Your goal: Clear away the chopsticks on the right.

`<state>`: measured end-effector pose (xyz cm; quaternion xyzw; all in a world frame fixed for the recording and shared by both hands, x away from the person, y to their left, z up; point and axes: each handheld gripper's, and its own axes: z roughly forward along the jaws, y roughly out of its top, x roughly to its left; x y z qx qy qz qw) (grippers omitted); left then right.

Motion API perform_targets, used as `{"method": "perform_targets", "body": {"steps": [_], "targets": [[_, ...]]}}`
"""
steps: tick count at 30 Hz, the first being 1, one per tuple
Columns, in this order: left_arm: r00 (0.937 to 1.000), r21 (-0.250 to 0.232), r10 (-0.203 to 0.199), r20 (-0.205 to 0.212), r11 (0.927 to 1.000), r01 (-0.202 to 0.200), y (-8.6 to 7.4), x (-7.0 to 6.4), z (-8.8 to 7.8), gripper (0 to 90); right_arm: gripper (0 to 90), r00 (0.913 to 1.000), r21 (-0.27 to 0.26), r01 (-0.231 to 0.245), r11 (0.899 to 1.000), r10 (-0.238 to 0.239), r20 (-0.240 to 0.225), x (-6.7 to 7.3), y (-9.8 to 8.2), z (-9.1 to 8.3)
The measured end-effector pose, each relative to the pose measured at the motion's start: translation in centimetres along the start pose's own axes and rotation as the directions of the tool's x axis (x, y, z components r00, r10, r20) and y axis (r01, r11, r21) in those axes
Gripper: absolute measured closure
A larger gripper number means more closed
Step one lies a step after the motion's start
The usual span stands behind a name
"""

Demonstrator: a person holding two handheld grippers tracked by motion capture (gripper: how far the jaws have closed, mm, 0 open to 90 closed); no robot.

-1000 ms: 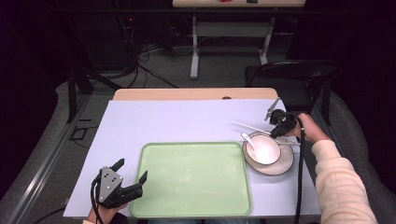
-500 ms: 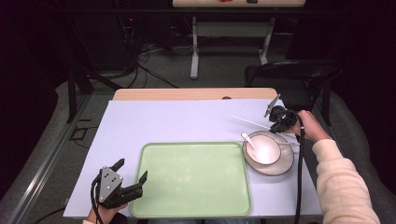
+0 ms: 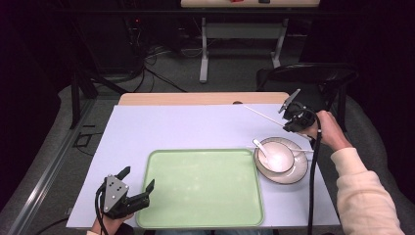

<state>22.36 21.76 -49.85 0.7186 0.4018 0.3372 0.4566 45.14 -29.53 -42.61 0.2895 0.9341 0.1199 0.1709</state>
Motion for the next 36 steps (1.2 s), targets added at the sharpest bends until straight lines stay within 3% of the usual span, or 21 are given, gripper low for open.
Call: {"method": "perform_targets", "body": {"steps": [6,7,10,13,18,21,24,29,31,33,36], "targets": [[1.0,-0.001,-0.001,-0.001,1.0,0.001,0.0,0.0,0.0,15.5,84.2,0.998,-0.006,-0.062,0.998,0.062,0.011,0.9,0.3,-1.4],[1.0,-0.001,0.0,-0.001,1.0,0.0,0.0,0.0,0.0,15.5,84.1,0.9947,-0.001,-0.103,0.995,0.103,0.004,1.3,0.4,-1.7],[1.0,-0.001,-0.001,-0.001,1.0,0.001,0.0,0.0,0.0,15.5,84.1,0.9931,-0.002,-0.116,0.993,0.116,0.016,1.7,0.7,-2.3],[1.0,-0.001,-0.001,-0.002,1.0,0.001,0.0,0.0,0.0,15.5,84.2,0.9815,-0.008,-0.192,0.981,0.192,0.006,2.5,0.8,-2.9],[1.0,0.001,0.001,0.001,1.0,-0.001,0.0,0.0,0.0,15.5,84.2,0.9676,-0.028,-0.252,0.967,0.252,-0.011,3.7,0.8,-4.0],[1.0,0.001,0.001,0.0,1.0,-0.001,0.0,0.0,0.0,15.5,84.2,0.9533,-0.039,-0.302,0.953,0.301,-0.022,4.4,0.7,-4.5],[1.0,0.001,0.0,-0.001,1.0,0.0,0.0,0.0,0.0,15.5,84.2,0.9388,-0.073,-0.342,0.937,0.338,-0.069,5.0,0.4,-4.8],[1.0,-0.001,-0.002,-0.003,1.0,0.002,0.0,0.0,0.0,15.5,84.2,0.9246,-0.089,-0.378,0.922,0.37,-0.09,6.0,0.0,-4.6],[1.0,-0.001,-0.002,-0.001,1.0,0.002,0.0,0.0,0.0,15.5,84.2,0.925,-0.08,-0.375,0.923,0.367,-0.097,6.3,-0.1,-4.5],[1.0,-0.002,-0.001,-0.001,1.0,0.001,0.0,0.0,-0.1,15.5,84.2,0.9161,-0.099,-0.392,0.914,0.379,-0.132,6.5,-0.2,-4.6],[1.0,-0.007,-0.002,-0.003,1.0,0.002,0.0,0.1,-0.1,15.5,84.2,0.9139,-0.102,-0.396,0.913,0.381,-0.14,7.4,-0.4,-4.8]]}}
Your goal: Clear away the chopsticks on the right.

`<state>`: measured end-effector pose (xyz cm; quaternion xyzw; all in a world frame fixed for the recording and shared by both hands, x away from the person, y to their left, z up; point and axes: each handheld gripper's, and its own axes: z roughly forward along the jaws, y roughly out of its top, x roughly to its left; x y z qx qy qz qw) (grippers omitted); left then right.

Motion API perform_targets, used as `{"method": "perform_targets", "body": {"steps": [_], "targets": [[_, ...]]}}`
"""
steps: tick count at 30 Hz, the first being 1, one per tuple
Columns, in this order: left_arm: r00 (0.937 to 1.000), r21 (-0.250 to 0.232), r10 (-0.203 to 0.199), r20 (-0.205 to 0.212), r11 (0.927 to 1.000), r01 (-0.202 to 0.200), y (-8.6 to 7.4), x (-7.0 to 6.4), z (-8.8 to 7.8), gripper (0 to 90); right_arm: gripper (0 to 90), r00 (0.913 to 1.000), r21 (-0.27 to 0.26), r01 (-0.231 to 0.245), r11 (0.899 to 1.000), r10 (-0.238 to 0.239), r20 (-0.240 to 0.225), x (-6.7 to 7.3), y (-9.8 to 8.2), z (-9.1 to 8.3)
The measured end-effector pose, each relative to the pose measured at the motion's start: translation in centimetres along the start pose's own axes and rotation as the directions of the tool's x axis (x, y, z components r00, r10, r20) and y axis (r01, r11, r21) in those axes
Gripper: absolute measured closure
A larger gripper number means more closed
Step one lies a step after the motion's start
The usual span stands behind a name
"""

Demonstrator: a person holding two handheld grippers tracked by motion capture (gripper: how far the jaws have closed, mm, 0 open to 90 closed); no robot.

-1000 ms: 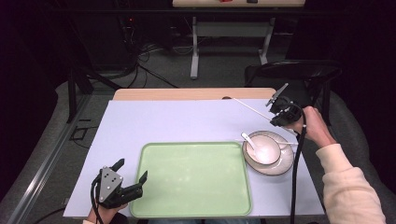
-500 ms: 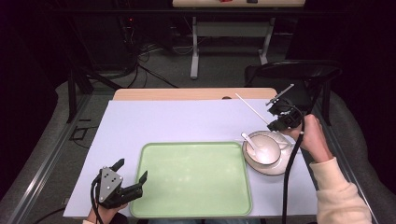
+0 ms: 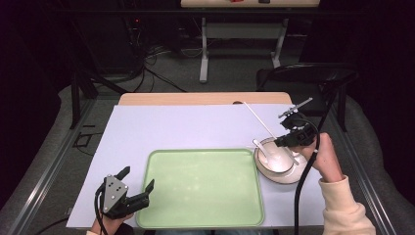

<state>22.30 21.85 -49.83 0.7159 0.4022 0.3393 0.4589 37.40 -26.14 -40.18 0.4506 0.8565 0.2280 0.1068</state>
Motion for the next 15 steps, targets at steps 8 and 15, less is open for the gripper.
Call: {"method": "perform_targets", "body": {"steps": [8,15], "targets": [[1.0,-0.001,-0.001,0.0,1.0,0.001,0.0,0.0,0.1,15.5,84.2,1.0,-0.001,0.003,1.0,-0.003,-0.002,2.5,-0.7,0.0],[1.0,-0.002,0.001,-0.003,1.0,-0.001,0.0,0.0,0.0,15.5,84.2,1.0,-0.007,-0.001,1.0,0.001,-0.001,4.0,-1.0,0.4]]}}
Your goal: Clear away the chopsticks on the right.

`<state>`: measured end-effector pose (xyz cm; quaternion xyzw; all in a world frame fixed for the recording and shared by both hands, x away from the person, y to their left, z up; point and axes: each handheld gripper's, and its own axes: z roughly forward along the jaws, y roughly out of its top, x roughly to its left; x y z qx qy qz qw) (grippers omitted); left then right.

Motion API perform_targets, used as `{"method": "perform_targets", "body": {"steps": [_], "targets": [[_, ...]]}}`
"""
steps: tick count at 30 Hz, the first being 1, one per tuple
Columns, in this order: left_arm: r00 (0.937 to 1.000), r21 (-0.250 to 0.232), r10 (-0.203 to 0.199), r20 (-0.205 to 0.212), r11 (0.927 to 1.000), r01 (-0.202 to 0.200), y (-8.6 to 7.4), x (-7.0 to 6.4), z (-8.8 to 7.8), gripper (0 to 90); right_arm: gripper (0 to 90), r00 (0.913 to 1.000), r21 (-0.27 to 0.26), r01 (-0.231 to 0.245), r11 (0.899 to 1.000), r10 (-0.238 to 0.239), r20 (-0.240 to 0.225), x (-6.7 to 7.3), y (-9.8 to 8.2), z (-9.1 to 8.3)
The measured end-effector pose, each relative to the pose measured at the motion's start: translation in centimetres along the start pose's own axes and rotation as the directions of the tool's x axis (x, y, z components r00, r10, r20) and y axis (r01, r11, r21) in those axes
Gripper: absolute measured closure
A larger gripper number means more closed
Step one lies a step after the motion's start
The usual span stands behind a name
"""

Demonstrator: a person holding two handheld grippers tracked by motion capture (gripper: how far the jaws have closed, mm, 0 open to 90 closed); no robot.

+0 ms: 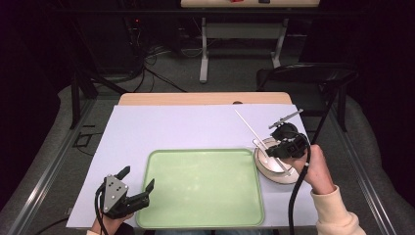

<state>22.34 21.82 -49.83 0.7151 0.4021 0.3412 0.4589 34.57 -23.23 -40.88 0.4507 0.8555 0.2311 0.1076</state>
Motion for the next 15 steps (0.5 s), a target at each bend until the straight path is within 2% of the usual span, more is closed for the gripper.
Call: {"method": "perform_targets", "body": {"steps": [8,15], "targets": [[1.0,0.0,0.002,-0.001,1.0,-0.002,0.0,0.0,0.0,15.5,84.1,0.9999,-0.004,-0.013,1.0,0.013,-0.008,1.3,-0.4,0.8],[1.0,-0.001,0.0,-0.001,1.0,0.0,0.0,0.0,0.0,15.5,83.9,0.9996,0.037,-0.004,0.999,0.005,-0.029,3.0,-0.7,2.7]]}}
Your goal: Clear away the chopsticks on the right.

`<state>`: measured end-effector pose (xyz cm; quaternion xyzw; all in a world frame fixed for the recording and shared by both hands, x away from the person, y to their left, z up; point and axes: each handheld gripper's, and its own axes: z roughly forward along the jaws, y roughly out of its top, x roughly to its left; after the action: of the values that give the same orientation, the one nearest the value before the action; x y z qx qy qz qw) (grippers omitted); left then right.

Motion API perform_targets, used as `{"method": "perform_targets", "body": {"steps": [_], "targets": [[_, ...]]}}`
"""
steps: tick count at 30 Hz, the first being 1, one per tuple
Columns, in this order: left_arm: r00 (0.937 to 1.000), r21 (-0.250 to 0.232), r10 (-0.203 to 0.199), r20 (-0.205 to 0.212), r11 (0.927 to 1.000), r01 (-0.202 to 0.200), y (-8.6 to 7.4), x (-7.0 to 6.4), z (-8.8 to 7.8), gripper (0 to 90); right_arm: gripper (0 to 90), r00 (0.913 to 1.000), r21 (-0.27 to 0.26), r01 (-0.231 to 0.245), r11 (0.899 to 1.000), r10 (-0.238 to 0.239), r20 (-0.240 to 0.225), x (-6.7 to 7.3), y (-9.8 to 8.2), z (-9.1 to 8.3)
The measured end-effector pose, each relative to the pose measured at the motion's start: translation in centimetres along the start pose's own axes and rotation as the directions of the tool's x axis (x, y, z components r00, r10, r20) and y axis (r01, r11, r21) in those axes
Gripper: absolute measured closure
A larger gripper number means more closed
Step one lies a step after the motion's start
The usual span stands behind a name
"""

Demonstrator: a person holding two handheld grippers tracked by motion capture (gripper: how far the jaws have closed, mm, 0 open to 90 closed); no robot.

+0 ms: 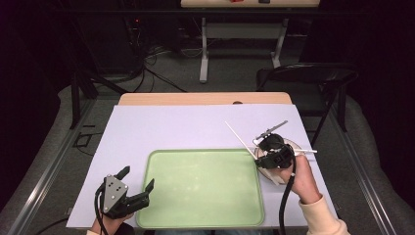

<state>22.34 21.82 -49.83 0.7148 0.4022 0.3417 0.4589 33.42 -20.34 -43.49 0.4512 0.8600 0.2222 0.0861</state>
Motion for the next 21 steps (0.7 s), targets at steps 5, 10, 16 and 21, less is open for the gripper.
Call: {"method": "perform_targets", "body": {"steps": [5,10,16,21], "targets": [[1.0,0.001,0.002,0.0,1.0,-0.002,0.0,0.0,0.0,15.5,83.9,1.0,0.019,-0.003,1.0,0.003,-0.007,0.9,-0.3,0.9],[1.0,-0.003,-0.005,0.0,1.0,0.005,0.0,0.0,0.0,15.5,83.9,0.9998,0.045,-0.003,0.999,0.003,-0.019,1.6,-0.6,2.2],[1.0,-0.003,-0.006,0.0,1.0,0.006,0.0,0.0,-0.1,15.5,83.9,0.9988,0.069,-0.009,0.998,0.012,-0.046,2.4,-1.0,3.6],[1.0,-0.005,-0.007,-0.001,1.0,0.007,0.0,0.0,-0.1,15.5,83.9,0.9975,0.092,-0.032,0.995,0.038,-0.06,2.8,-1.5,5.0]]}}
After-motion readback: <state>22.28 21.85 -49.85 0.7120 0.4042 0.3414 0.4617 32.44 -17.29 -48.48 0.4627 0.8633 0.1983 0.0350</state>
